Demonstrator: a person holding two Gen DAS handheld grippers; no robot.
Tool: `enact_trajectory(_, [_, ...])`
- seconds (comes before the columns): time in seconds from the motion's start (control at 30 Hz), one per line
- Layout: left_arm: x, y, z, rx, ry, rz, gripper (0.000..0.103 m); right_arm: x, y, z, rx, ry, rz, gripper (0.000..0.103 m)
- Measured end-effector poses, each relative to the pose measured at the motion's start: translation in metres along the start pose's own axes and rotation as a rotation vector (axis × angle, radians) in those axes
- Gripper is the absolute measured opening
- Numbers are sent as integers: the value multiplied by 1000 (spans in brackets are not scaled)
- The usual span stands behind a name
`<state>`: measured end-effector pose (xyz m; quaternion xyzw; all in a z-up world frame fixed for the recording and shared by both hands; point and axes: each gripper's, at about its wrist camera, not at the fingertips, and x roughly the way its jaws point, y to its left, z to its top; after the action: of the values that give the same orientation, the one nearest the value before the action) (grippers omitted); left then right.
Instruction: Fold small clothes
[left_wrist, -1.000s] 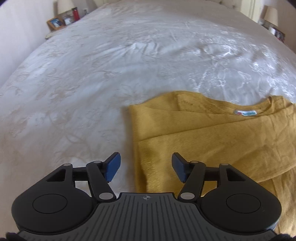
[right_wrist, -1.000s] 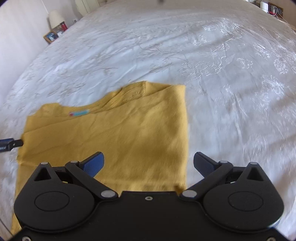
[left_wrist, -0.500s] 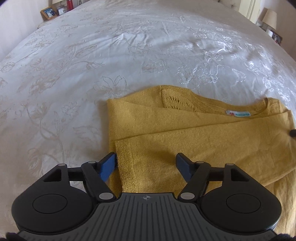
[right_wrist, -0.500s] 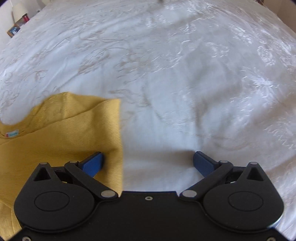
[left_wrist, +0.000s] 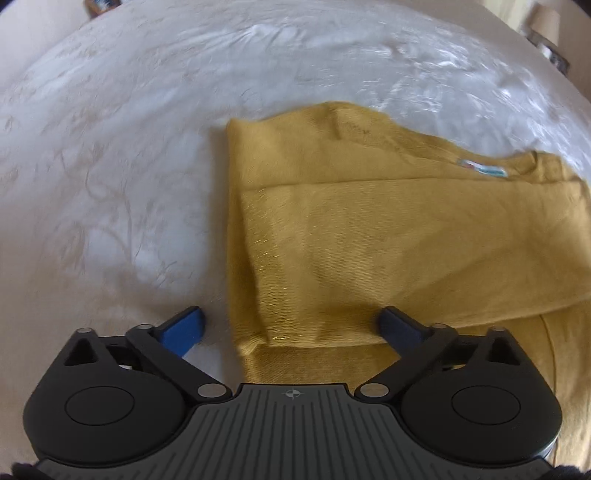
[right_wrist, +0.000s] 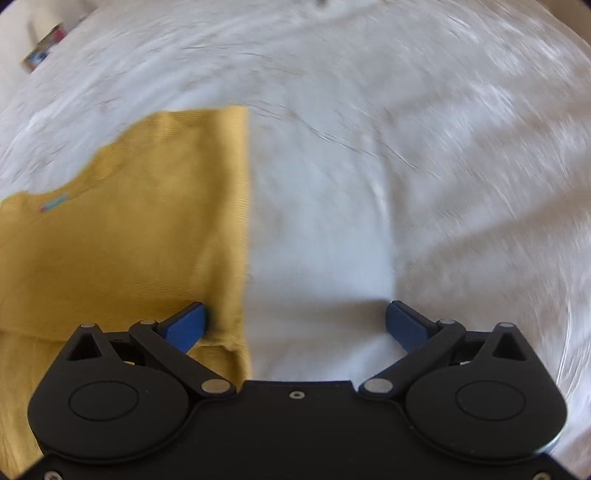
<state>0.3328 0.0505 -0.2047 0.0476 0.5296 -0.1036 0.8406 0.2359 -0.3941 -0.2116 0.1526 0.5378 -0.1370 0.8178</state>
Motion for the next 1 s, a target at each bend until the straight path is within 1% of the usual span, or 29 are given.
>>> enact_trajectory(0.07, [1, 7, 0, -37, -3, -12, 103, -1, -7, -2, 38, -15, -13, 102])
enact_trajectory(0.2, [-7, 3, 1, -11, -5, 0, 103, -7, -1, -1, 20, -18, -44, 102])
enact_trajectory(0.27, [-19, 1, -4, -9, -14, 7, 103, -19, 5, -4, 24, -33, -36, 102])
enact_trajectory(0.3, [-24, 1, -7, -13, -15, 7, 103, -24, 10, -6, 22, -40, -16, 102])
enact_trajectory(0.37, [-38, 0, -20, -23, -17, -7, 103, -35, 25, -17, -13, -38, 35, 102])
enact_trajectory(0.5, [-58, -12, -51, -17, -3, -35, 103, -44, 60, -50, -122, 10, 94, 102])
enact_trajectory(0.57, [-64, -16, -69, -6, 19, -48, 103, -43, 73, -69, -155, 44, 107, 102])
enact_trajectory(0.63, [-68, -17, -90, 8, 49, -43, 103, -43, 77, -90, -183, 72, 88, 102])
enact_trajectory(0.7, [-70, -14, -111, 12, 82, -27, 103, -42, 73, -104, -181, 90, 60, 102])
enact_trajectory(0.8, [-73, -2, -140, -16, 116, -6, 103, -46, 54, -120, -142, 98, 19, 102])
enact_trajectory(0.9, [-81, 10, -162, -46, 106, -11, 103, -54, 30, -132, -70, 100, -9, 102])
enact_trajectory(1.0, [-92, 14, -175, -37, 96, -11, 103, -60, 8, -144, -7, 102, -35, 102])
